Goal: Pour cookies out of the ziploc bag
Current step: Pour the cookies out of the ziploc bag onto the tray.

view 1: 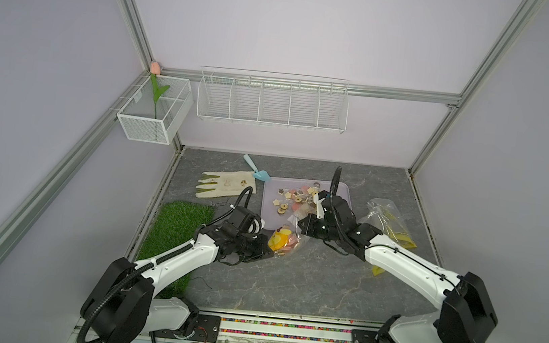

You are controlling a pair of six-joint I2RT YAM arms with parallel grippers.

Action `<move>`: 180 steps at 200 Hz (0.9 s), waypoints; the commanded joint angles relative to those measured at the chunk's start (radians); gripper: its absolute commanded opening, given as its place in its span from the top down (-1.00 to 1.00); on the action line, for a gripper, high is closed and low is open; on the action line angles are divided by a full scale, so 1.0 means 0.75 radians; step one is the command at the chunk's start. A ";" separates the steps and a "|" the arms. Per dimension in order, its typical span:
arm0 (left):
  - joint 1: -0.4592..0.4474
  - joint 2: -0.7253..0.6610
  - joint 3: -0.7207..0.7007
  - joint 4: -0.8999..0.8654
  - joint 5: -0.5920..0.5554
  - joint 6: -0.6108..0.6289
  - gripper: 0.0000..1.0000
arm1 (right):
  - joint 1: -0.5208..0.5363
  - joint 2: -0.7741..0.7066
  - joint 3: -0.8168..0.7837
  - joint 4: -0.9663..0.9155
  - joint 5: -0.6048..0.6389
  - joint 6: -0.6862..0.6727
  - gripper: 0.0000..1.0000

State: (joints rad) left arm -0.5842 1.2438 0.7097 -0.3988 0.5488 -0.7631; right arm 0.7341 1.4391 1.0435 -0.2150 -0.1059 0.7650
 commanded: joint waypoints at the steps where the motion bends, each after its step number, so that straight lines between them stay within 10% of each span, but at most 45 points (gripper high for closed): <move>1: 0.095 -0.100 0.096 -0.112 -0.028 0.031 1.00 | -0.008 0.011 0.115 -0.071 -0.101 -0.141 0.87; 71: 0.260 -0.173 0.273 -0.171 -0.146 0.075 1.00 | -0.112 0.123 0.165 0.127 -0.341 -0.169 0.87; 180: 0.335 0.245 0.685 -0.178 -0.160 0.221 1.00 | -0.266 0.582 0.248 0.559 -0.616 0.039 0.86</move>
State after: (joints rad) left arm -0.3401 1.3708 1.1568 -0.5297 0.4366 -0.6418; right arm 0.5507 1.8133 1.1995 0.1162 -0.5003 0.7460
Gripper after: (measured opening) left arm 0.046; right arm 0.067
